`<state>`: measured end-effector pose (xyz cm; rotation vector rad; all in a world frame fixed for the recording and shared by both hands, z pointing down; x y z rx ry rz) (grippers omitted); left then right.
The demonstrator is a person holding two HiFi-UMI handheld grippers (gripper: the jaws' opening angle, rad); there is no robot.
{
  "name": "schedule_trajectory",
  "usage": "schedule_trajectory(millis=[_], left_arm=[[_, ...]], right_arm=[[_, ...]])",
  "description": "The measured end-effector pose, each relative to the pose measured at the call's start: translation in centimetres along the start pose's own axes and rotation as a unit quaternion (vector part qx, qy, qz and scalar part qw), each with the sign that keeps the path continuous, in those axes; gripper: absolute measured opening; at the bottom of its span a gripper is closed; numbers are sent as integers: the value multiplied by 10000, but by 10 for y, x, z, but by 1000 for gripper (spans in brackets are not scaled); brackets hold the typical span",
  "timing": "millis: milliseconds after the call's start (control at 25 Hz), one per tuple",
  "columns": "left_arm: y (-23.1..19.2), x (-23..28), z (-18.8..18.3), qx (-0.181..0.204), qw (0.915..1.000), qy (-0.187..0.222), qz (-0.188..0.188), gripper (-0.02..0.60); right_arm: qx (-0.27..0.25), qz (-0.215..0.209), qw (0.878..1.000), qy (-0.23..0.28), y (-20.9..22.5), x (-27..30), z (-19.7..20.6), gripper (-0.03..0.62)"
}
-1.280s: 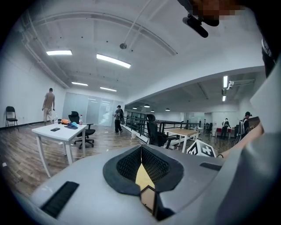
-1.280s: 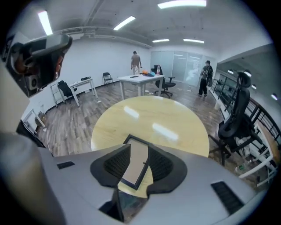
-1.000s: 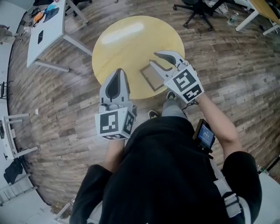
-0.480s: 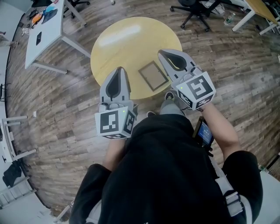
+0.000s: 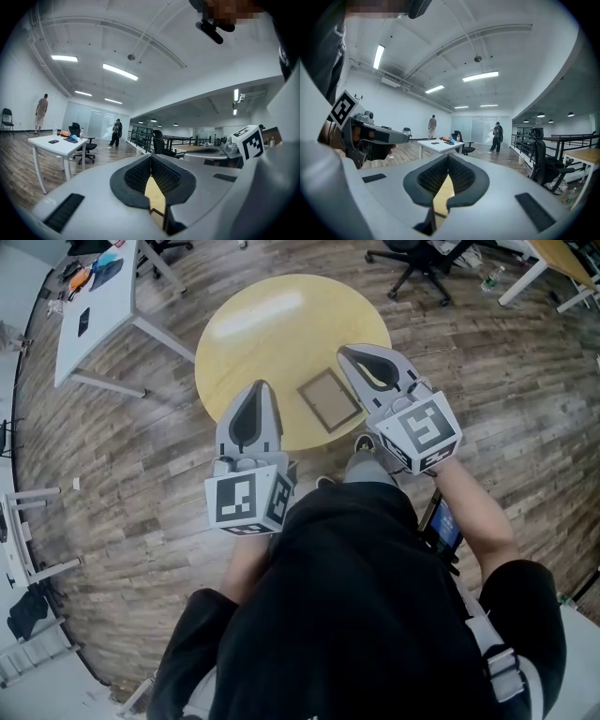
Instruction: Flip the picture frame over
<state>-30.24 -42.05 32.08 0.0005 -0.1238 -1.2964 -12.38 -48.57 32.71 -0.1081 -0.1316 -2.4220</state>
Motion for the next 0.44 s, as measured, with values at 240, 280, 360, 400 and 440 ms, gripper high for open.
schedule_trajectory(millis=[240,280,360,400,440], left_arm=[[2,0,-1,6,10000,-2,15,23],[2,0,-1,8,10000,-1,15,23],[2,0,-1,13,10000,-6,8,23],[2,0,-1,16,10000,-12,0,23],[2,0,-1,18,10000,-19,-8,23]], right_arm=[[-53,-39,10000,-42,-1,-1,0,20],[-60,-44,10000,-51,-1,-1,0,19],[-73,-53,9999,-62,-1,-1,-1,18],[-81,-58,9999,-64,-1,-1,-1,19],[-91,-63,9999,-65,-1,-1,-2,18]])
Point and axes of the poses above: the fingertips, and each gripper's own axes: x forward along the fingers, y to its right, z out of its underside, the point moved 7 cm from there along -x, backward along the fingers, and after that the axes turned 11 degrees about x, right-handed, at the moved point
